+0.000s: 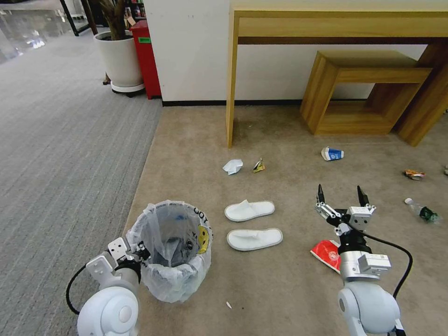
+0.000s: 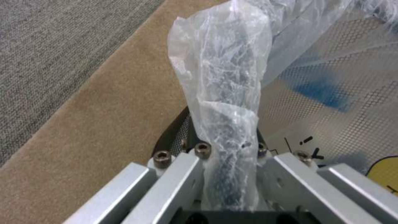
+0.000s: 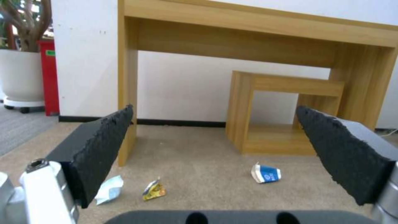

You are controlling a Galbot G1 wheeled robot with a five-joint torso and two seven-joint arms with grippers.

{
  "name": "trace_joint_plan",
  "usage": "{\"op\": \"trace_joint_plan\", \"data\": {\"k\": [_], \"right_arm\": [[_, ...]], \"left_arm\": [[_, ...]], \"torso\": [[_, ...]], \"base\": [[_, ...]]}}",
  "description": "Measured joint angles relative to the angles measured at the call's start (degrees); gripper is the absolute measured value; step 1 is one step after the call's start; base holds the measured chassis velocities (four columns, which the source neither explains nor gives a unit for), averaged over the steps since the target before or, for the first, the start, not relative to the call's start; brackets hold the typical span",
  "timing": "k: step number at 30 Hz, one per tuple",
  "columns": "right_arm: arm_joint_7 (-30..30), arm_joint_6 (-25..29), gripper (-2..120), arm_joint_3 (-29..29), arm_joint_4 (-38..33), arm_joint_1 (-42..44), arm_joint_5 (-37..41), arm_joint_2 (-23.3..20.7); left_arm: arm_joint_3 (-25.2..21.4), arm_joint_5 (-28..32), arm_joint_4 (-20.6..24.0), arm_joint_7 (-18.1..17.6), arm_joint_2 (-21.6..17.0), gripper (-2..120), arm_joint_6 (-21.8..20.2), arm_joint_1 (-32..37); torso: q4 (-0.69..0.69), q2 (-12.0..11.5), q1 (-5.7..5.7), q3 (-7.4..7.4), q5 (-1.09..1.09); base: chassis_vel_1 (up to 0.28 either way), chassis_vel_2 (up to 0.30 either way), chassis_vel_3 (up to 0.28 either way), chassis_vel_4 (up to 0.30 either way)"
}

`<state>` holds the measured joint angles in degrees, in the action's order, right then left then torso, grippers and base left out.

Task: Pick up the trash bin and place the garbage on the floor into it.

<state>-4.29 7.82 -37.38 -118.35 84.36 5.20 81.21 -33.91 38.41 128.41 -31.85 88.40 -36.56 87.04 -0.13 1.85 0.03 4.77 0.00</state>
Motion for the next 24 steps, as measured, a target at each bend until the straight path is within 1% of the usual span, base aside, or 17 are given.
{"op": "trace_joint_plan", "data": {"k": [13,24], "right_arm": [[0.12,0.42,100,0.11,0.47,-0.07,-0.09,0.13],[0.17,0.54,100,0.18,0.67,-0.13,-0.18,0.12]], "left_arm": [[-0.09,0.05,-0.2,0.02,-0.08,1,0.1,-0.1],[-0.09,0.05,-0.42,0.08,-0.05,1,0.2,-0.21]], "torso": [[0.0,0.0,0.0,0.0,0.0],[0.0,0.0,0.0,0.0,0.0]], "base": [[-0.027,0.028,0.03,-0.027],[0.0,0.0,0.0,0.0]]}}
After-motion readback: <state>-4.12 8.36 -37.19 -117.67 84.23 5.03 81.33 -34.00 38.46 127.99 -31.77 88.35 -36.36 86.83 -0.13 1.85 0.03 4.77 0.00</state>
